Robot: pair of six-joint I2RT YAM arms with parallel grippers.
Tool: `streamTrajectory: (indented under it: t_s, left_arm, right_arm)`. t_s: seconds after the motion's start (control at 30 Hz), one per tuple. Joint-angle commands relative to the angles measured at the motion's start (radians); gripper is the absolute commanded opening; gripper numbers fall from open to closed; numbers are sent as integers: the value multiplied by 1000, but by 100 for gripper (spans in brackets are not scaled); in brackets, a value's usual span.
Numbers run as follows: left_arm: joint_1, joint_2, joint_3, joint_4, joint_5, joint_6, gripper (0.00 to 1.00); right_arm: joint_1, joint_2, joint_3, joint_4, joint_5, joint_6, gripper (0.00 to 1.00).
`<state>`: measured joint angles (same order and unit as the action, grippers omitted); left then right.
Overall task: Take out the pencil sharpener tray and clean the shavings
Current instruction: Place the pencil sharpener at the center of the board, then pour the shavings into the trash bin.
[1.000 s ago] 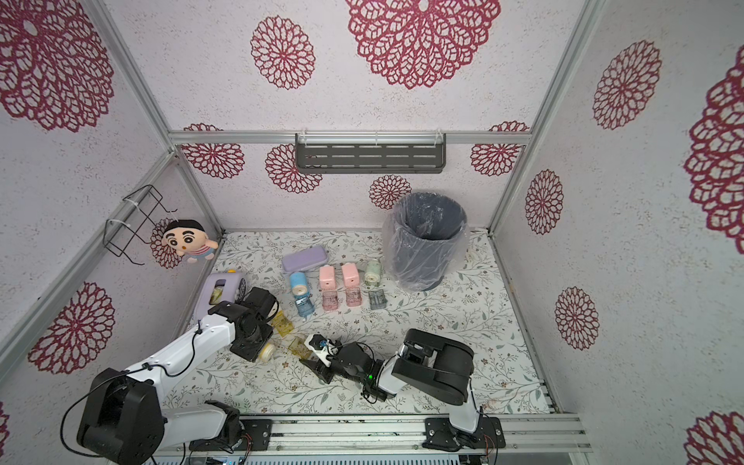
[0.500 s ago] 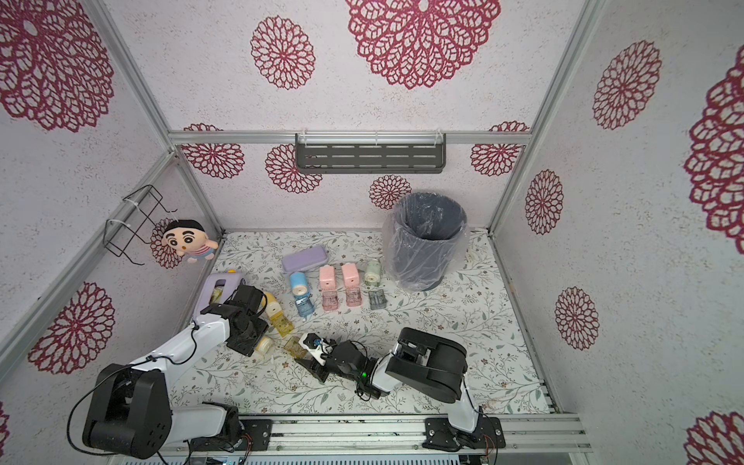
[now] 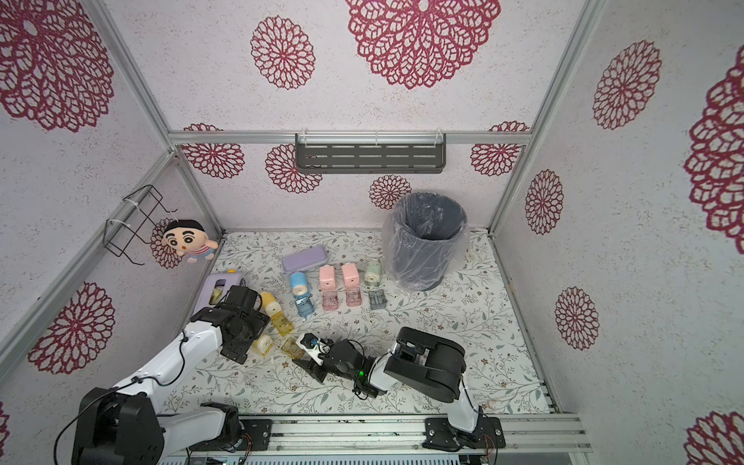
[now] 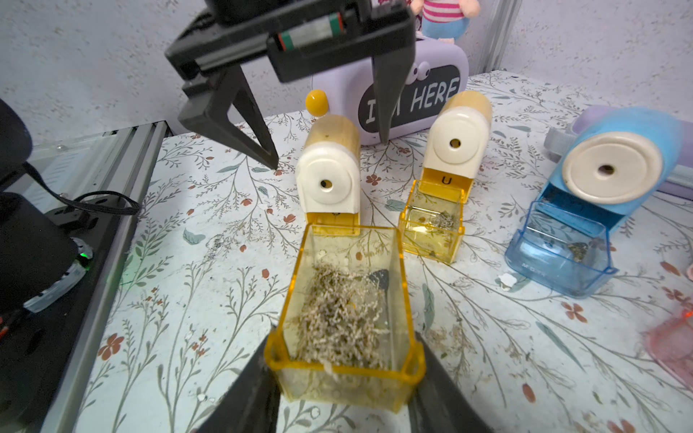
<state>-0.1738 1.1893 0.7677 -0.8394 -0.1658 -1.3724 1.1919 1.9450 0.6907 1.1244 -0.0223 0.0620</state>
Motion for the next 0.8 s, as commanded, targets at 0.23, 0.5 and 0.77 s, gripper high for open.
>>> streamTrajectory:
  t_s: [0.23, 0.5, 0.77]
  left_arm:
    - [-67, -226, 30, 133, 63, 201, 97]
    - [-153, -247, 36, 382, 133, 325, 97]
    - [-230, -98, 50, 606, 201, 399, 97]
  right_arm:
    - [1, -205, -110, -22, 89, 25, 40]
    - [-16, -419, -275, -76, 205, 26, 40]
    - [-55, -690, -390, -262, 336, 44, 40]
